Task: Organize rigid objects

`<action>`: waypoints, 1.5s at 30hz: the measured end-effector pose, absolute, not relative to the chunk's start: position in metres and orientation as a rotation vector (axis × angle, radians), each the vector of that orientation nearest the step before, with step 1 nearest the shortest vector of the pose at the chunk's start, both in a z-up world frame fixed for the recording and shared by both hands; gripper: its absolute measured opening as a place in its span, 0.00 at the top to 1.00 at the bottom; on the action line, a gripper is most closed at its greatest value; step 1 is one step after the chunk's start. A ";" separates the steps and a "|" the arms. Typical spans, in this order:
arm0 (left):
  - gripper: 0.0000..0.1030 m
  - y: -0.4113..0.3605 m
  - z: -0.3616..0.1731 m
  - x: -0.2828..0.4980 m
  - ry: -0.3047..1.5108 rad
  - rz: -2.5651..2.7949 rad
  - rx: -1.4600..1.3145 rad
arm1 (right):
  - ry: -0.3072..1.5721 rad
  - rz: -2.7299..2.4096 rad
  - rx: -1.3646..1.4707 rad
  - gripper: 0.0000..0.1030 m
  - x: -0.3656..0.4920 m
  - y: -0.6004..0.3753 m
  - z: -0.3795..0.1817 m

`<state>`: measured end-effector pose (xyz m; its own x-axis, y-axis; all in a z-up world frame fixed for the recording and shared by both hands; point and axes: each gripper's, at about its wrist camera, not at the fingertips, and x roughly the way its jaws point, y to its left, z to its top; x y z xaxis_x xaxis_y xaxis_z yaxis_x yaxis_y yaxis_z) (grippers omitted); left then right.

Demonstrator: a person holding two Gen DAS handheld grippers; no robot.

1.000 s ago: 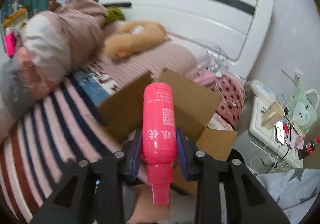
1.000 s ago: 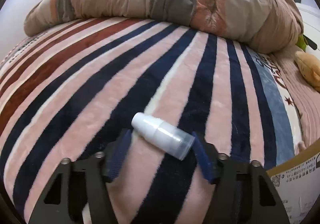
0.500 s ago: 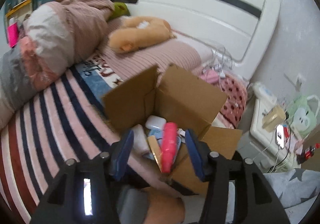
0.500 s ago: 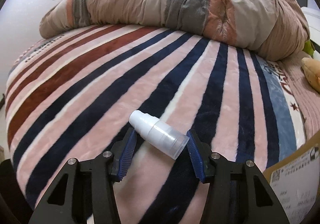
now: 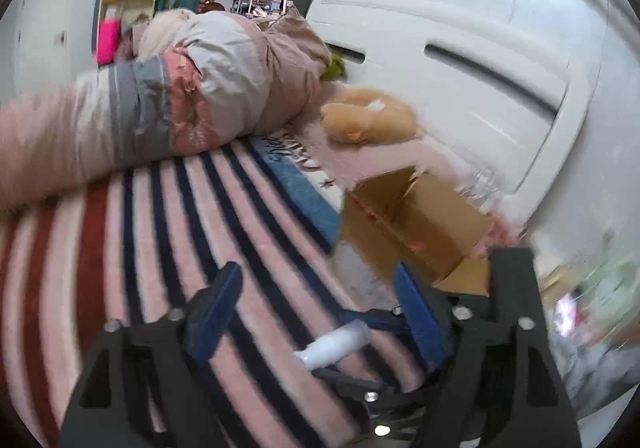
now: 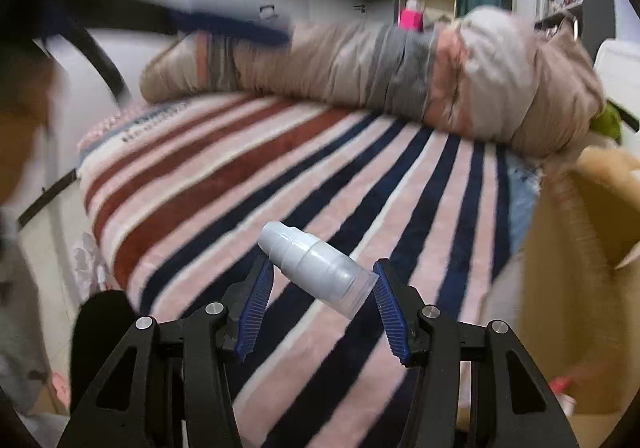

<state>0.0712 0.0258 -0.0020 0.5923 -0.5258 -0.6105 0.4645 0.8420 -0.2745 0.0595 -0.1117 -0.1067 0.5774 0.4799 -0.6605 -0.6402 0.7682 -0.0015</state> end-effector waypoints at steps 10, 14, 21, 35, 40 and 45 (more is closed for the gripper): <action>0.24 -0.012 -0.006 0.077 0.720 -0.599 -0.041 | 0.559 0.494 -0.256 0.54 0.050 -0.194 -0.032; 0.24 -0.037 -0.007 0.086 0.731 -0.620 -0.020 | 0.585 0.433 -0.219 0.54 0.068 -0.235 -0.021; 0.19 -0.067 -0.010 0.100 0.729 -0.614 0.009 | 0.735 0.365 -0.155 0.52 0.115 -0.272 -0.036; 0.01 -0.037 -0.005 0.081 0.639 -0.392 -0.025 | 0.619 0.438 -0.095 0.07 0.098 -0.281 -0.016; 0.01 -0.012 0.002 0.063 0.568 -0.177 -0.034 | 0.412 0.557 -0.104 0.00 0.074 -0.271 0.008; 0.01 0.012 0.003 0.050 0.525 -0.018 -0.061 | 0.364 0.651 -0.047 0.00 0.067 -0.262 0.015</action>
